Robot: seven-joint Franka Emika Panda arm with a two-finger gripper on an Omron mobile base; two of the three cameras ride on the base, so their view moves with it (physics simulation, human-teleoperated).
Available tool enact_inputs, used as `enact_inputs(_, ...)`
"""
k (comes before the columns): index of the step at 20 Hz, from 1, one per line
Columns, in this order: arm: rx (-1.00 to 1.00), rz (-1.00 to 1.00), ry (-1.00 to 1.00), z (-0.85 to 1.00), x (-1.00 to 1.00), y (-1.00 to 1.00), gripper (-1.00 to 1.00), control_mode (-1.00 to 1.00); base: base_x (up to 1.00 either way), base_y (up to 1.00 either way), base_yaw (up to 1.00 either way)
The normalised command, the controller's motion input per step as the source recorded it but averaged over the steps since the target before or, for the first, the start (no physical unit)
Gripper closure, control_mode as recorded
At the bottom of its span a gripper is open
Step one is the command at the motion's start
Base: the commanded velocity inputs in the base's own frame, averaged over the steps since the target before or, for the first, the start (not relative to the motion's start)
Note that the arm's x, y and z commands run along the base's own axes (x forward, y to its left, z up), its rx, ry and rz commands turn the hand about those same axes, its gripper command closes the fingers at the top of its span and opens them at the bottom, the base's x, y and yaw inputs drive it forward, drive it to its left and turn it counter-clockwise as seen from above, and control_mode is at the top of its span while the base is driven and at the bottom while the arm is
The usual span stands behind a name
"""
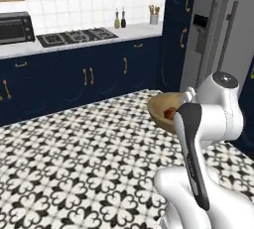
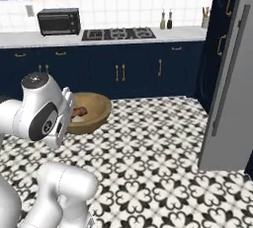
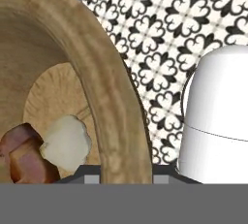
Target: Pick the chicken drumstick and garlic from their plates and place them in the bowl. Then put the bowl in the fridge.
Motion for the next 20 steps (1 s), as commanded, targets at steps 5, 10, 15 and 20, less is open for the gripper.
enact_inputs(5, 0.0, 0.0, 0.0, 0.0, 0.0, 0.0, 1.0, 1.0, 0.99, 0.8, -0.55)
enact_inputs(10, 0.0, 0.0, 0.0, 0.0, 0.0, 0.0, 1.0, 1.0, 1.0, 0.81, -0.56)
enact_inputs(15, 0.0, 0.0, 0.0, 0.0, 0.0, 0.0, 1.0, 1.0, 1.0, 0.85, -0.57)
enact_inputs(20, 0.0, 0.0, 0.0, 0.0, 0.0, 0.0, 1.0, 1.0, 1.0, 0.84, -0.57)
